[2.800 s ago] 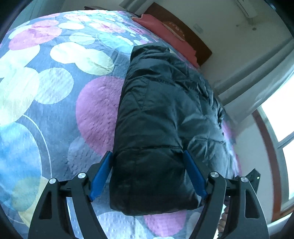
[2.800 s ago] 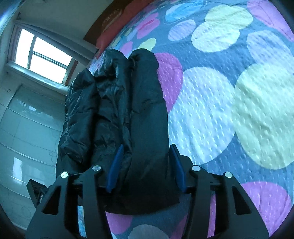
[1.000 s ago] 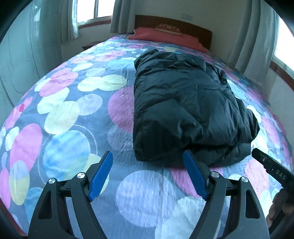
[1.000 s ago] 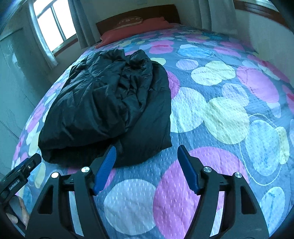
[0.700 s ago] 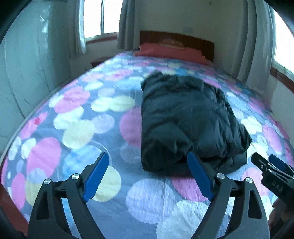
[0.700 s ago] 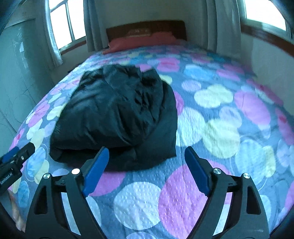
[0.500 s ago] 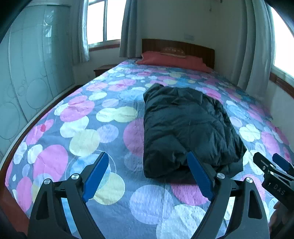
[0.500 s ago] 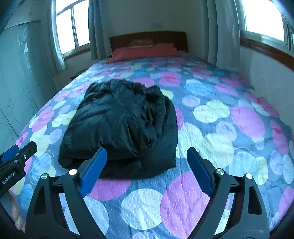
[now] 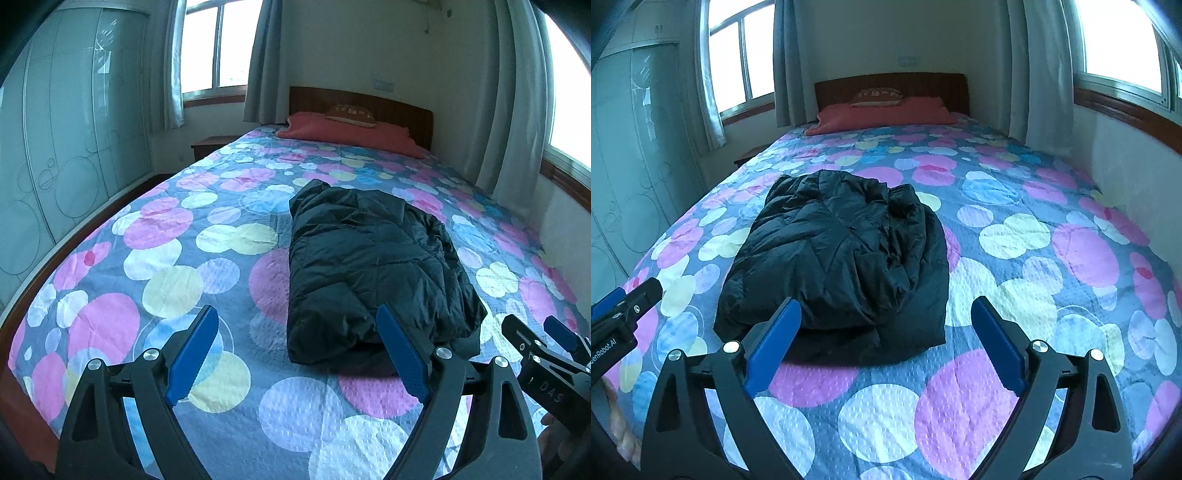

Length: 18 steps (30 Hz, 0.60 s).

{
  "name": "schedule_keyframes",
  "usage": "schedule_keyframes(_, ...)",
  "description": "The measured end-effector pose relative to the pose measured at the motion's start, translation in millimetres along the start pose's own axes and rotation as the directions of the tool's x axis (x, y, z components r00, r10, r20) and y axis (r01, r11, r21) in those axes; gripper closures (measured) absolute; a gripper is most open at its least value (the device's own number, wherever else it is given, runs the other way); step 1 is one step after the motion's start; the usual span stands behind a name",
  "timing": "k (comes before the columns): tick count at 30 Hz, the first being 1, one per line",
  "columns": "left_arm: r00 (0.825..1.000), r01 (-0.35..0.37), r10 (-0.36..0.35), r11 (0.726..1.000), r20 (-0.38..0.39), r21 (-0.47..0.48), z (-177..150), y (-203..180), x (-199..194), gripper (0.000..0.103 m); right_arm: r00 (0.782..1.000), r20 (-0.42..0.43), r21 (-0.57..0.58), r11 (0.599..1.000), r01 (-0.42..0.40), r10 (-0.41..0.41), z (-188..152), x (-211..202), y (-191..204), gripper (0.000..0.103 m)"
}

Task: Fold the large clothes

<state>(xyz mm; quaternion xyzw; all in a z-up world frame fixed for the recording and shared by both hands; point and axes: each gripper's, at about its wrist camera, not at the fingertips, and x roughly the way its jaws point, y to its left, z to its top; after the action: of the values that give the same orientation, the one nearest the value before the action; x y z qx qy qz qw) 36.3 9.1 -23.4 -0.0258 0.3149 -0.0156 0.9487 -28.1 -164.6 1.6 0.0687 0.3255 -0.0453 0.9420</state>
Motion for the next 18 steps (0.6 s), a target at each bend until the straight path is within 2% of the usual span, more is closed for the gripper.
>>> schedule_keyframes(18,1.000,-0.002,0.002,1.000,0.000,0.000,-1.2,-0.8,0.7,0.017,1.000,-0.002,0.004,1.000,-0.008,0.008,-0.3,1.0,-0.4,0.010)
